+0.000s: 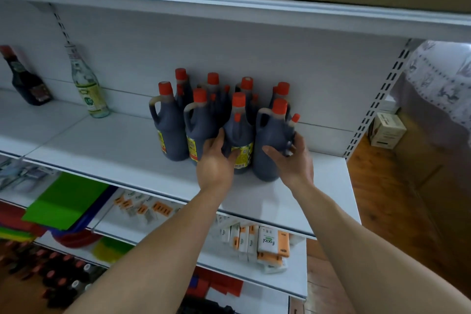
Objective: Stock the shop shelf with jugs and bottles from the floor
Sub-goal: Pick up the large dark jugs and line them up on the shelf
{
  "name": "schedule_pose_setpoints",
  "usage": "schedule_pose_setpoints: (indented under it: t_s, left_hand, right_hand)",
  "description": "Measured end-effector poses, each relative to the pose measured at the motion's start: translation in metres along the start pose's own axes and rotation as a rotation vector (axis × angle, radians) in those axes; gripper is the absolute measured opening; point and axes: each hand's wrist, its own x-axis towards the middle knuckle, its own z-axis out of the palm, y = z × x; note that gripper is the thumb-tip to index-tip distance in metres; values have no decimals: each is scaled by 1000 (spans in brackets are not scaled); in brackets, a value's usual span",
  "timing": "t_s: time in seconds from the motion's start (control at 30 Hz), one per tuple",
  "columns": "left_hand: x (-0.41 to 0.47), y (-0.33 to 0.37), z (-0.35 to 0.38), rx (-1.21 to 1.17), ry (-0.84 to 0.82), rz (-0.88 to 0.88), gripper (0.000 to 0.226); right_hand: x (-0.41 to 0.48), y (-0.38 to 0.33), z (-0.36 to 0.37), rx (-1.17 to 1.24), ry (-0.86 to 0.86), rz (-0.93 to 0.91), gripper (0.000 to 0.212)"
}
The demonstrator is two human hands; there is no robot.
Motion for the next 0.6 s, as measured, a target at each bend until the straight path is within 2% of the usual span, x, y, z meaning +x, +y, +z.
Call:
schedule_pose_setpoints:
  t_s: [0.1,0.2,0.33,0.47,0.6]
  left_hand:
    - [1,2,-9,4,-83,-26,68]
    - [-7,1,-23,-65,-145,-59,46]
    - [-31,-12,-43,-56,-219,-100,30]
    - [-62,-32,-69,81,-214,-38,21]
    - [-90,-71,-106,272,-264,-3,31]
  right_hand:
    - [-7,-6,-2,-10,-22,27,78]
    - [-27,-12,-5,-20,10,63,72]
    - [-64,-9,-1,-159,82,68,32]
    - [-97,-12,25,-283,-16,-39,26]
    - [-117,-26,68,-257,-140,-151,16]
